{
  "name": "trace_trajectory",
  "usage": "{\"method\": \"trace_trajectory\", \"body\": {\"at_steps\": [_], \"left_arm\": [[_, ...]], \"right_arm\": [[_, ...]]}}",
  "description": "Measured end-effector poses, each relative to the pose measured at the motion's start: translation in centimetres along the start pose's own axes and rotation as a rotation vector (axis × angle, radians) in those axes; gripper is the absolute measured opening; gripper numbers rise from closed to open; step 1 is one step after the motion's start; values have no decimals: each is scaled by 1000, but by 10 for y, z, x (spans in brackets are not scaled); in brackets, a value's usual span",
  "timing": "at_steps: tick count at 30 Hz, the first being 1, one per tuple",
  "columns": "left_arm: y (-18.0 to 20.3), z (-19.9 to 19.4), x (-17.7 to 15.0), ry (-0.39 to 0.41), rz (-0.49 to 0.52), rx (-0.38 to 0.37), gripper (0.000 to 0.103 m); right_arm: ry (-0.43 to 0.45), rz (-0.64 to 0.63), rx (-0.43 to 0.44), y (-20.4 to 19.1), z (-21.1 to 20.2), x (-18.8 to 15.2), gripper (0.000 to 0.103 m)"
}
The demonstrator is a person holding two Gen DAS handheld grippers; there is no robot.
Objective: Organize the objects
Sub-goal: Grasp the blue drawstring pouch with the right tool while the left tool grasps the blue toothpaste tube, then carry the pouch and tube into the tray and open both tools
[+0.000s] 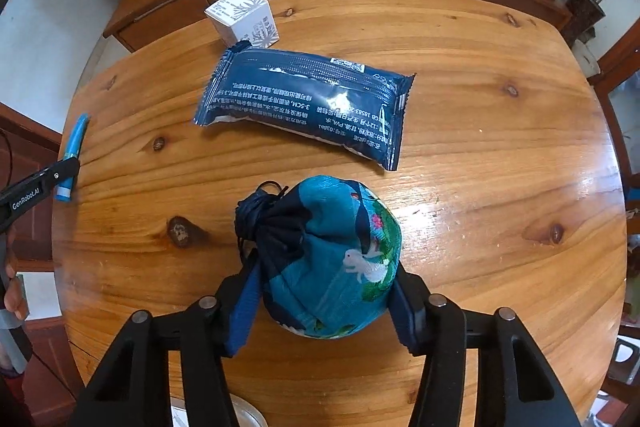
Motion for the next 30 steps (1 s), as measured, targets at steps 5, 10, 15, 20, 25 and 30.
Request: {"method": "trace_trajectory", "body": {"at_steps": [5,10,15,20,25,30], "left_arm": [[-3,-14,-8,3,18,-14,20],[-6,-45,-20,23,37,-34,20],[-9,-93,-41,51,38,-75,20],[-7,-151,-71,113,73,-105,20],[-2,-213,-116,140,102,-139,20],[9,-263,-165,158,128,-182,20]], "right_arm": [[-11,2,18,-3,-8,-10,53],[4,12,48,3,-24,-20,53],[38,9,78,4,-49,-30,53],[89,11,135,6,-94,-47,53],[167,-2,186,8,-152,-74,53],[218,-36,223,4,-208,-119,53]]}}
Point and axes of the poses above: each gripper's, at about its wrist camera, not at the fingertips, and z roughly the way its jaws point, y to its right, x to its top, the point moved 1 cm from there along z, roughly the way its jaws point, and after that the axes turned 6 degrees about -z, right-handed, at the moved point
